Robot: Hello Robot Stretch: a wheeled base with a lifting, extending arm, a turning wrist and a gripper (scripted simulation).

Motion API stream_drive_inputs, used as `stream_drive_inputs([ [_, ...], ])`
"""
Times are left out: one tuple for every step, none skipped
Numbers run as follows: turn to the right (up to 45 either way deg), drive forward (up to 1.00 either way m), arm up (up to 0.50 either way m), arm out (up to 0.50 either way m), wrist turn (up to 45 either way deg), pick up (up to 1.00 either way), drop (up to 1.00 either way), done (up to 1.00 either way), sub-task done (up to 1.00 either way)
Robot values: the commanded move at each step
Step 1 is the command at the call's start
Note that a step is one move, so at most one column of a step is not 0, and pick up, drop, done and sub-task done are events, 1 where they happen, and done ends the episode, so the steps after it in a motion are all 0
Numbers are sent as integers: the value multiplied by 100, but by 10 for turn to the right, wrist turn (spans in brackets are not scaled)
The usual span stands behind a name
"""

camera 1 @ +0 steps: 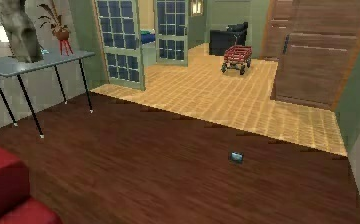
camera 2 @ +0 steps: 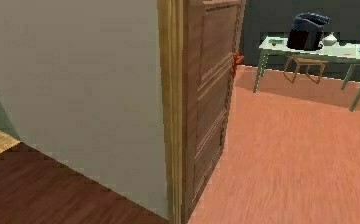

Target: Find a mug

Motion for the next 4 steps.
stream_drive_inputs([
  [210,0,0,0,0,0,0,0,0],
  [0,30,0,0,0,0,0,0,0],
  [-270,0,0,0,0,0,0,0,0],
  [0,95,0,0,0,0,0,0,0],
])
